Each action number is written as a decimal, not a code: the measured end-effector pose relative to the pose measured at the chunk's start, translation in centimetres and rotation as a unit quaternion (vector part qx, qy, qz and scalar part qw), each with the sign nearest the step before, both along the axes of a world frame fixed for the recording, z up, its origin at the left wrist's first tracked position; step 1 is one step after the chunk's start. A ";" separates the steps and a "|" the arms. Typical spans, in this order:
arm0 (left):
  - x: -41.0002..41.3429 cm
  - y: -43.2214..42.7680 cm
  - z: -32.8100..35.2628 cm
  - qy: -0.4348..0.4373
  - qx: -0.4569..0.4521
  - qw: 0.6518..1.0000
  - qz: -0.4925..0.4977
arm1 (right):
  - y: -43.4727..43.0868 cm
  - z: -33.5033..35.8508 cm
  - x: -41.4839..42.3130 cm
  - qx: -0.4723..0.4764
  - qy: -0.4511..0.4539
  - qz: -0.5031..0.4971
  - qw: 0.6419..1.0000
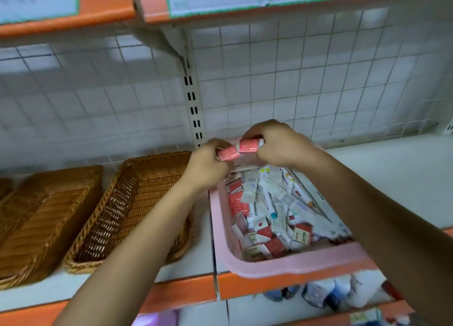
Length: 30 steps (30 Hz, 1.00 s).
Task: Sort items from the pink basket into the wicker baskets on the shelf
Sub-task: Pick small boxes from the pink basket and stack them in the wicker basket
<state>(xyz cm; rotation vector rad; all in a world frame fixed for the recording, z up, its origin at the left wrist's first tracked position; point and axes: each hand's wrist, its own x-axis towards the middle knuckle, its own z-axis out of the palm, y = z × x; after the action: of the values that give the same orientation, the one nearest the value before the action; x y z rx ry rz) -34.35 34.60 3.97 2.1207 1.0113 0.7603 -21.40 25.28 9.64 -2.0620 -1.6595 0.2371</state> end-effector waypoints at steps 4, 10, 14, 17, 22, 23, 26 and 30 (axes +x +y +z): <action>-3.6 -1.3 0.2 -0.072 -0.093 0.993 -0.001 | -0.8 -0.4 -2.9 0.038 0.087 0.034 0.995; -10.9 -3.4 1.1 -0.141 -0.156 0.977 -0.033 | -0.8 -1.2 -8.5 0.052 0.168 0.059 0.983; -17.1 -3.7 0.9 -0.121 -0.165 0.979 -0.021 | -0.4 -2.1 -14.1 0.036 0.223 0.088 0.970; -21.5 -3.6 0.3 -0.104 -0.148 0.983 0.016 | -0.3 -2.7 -18.7 0.026 0.265 0.118 0.957; -28.5 -3.9 -0.7 -0.083 -0.140 0.985 0.065 | 0.4 -4.0 -25.9 0.008 0.364 0.136 0.921; -29.9 -3.9 -1.1 -0.083 -0.132 0.985 0.076 | 0.7 -4.3 -27.2 0.008 0.386 0.139 0.912; -34.1 -3.8 -1.7 -0.074 -0.111 0.986 0.101 | 1.4 -5.2 -31.1 0.029 0.448 0.141 0.882; -38.7 -3.5 -2.0 -0.003 -0.073 0.992 0.102 | 2.5 -6.4 -35.3 0.046 0.485 0.138 0.862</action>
<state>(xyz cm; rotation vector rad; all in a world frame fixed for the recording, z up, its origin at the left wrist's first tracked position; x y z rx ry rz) -73.07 31.08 1.97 1.9087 1.2549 0.7645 -56.73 27.77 3.27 -1.2280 -1.2313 1.0669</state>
